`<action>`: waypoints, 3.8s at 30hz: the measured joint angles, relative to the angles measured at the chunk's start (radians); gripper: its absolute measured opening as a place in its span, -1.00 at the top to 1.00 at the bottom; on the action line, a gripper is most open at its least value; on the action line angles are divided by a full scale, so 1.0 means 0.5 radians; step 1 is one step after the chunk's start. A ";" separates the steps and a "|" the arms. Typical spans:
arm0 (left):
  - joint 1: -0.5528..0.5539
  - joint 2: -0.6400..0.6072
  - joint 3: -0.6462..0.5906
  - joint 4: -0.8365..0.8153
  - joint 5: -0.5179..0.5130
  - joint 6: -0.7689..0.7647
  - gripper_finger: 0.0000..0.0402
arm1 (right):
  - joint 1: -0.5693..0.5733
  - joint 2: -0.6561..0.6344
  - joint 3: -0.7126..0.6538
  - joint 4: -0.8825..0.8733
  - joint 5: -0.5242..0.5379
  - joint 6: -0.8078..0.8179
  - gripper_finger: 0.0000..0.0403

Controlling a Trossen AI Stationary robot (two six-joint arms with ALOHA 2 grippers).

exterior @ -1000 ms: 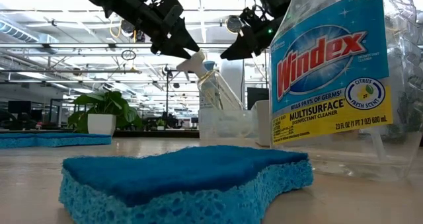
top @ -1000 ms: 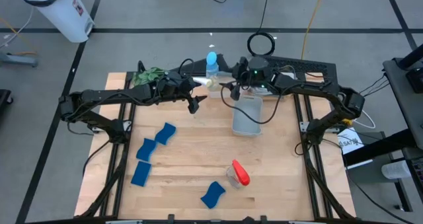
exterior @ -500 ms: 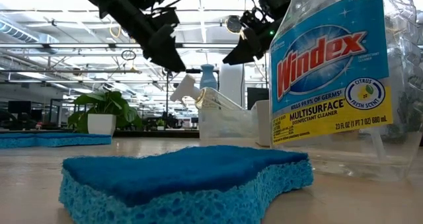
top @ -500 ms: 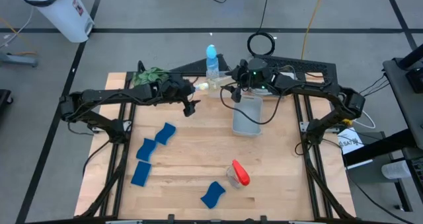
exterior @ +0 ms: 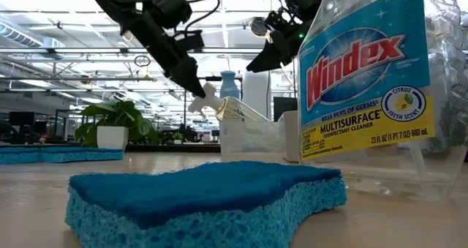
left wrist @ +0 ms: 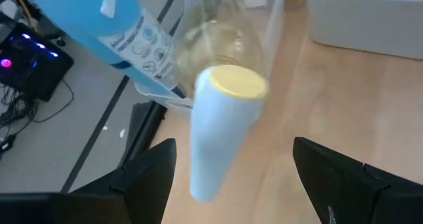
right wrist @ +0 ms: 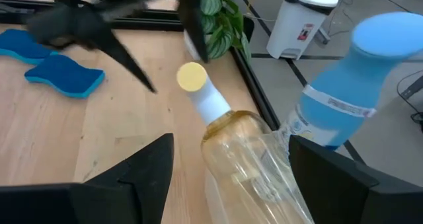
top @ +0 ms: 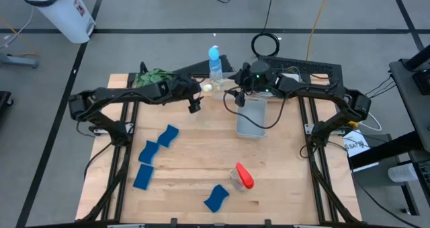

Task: Pick & Place Kitchen Items
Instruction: Put the yellow spray bottle into the white transparent bin

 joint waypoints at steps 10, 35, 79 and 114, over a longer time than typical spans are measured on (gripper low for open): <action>0.088 0.165 0.001 0.205 0.001 0.053 -0.53 | 0.052 0.000 0.000 0.000 0.001 -0.114 -0.33; -0.057 0.085 0.342 -0.422 -0.268 0.102 0.62 | 0.050 0.000 0.000 0.000 0.008 -0.210 -0.25; -0.097 0.082 1.183 -0.928 0.195 0.417 0.63 | -0.173 0.275 0.002 0.043 -0.225 -0.142 -0.29; 0.192 0.269 1.190 -0.859 0.439 -0.200 0.63 | -0.170 0.316 -0.002 0.048 -0.419 -0.094 -0.28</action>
